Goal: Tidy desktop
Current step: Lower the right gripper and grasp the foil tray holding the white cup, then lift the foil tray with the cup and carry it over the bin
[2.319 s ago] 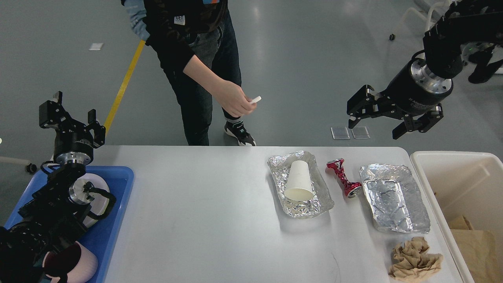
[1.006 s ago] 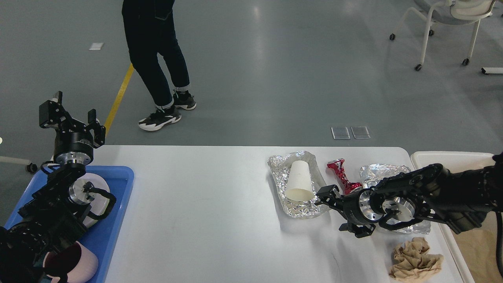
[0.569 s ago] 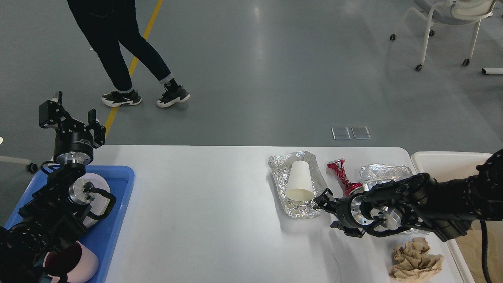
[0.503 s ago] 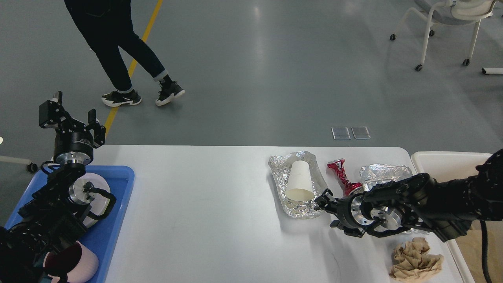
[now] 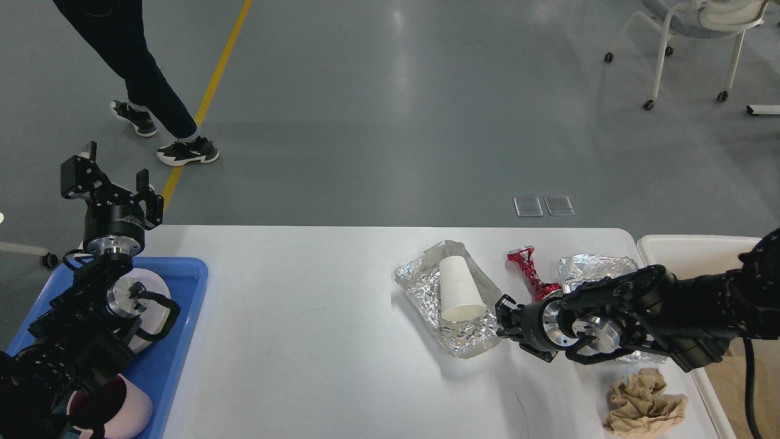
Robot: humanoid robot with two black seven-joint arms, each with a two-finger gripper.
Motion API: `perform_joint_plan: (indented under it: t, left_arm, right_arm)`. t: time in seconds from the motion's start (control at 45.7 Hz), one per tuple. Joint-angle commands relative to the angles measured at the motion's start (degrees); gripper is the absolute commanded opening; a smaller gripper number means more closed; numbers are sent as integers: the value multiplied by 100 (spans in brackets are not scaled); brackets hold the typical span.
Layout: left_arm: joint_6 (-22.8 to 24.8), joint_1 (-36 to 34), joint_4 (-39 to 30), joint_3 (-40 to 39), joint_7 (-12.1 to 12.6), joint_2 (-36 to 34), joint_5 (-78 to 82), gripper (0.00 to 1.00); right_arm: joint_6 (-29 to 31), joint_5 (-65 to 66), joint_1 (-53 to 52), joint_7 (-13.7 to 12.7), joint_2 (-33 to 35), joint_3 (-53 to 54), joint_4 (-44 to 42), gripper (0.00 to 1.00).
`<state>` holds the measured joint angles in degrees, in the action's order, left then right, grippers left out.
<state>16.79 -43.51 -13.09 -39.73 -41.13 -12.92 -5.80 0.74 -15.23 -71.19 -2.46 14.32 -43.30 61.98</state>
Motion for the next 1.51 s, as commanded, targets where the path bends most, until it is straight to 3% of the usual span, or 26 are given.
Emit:
perform_joint_plan:
  t: [0.0, 0.153, 0.372, 0.525, 0.678, 0.809, 1.05, 1.247, 1.487]
  left_arm:
    - [0, 0, 0, 0, 0, 0, 0, 97]
    - [0, 0, 0, 0, 0, 0, 0, 97]
    - [0, 0, 0, 0, 0, 0, 0, 97]
    - [0, 0, 0, 0, 0, 0, 0, 97]
    - [0, 0, 0, 0, 0, 0, 0, 97]
    - [0, 0, 0, 0, 0, 0, 0, 97]
    - [0, 0, 0, 0, 0, 0, 0, 97]
    - [0, 0, 0, 0, 0, 0, 0, 97]
    - [0, 0, 0, 0, 0, 0, 0, 97]
  right_arm:
    - [32, -6, -167, -1, 44, -3, 112, 0]
    - [119, -6, -536, -1, 334, -65, 411, 0]
    - [770, -6, -1283, 8, 949, -205, 631, 0]
    - [1411, -6, -2135, 17, 1283, -715, 693, 0]
    - [2527, 12, -3049, 17, 1749, -1084, 649, 0]
    - [2897, 29, -3884, 17, 1995, -1506, 605, 0]
    - [2854, 20, -4465, 17, 2145, -2086, 570, 0]
    - [2748, -32, -3535, 8, 2329, -2447, -229, 0]
    - [1361, -226, -2093, 17, 3348, -2412, -415, 0]
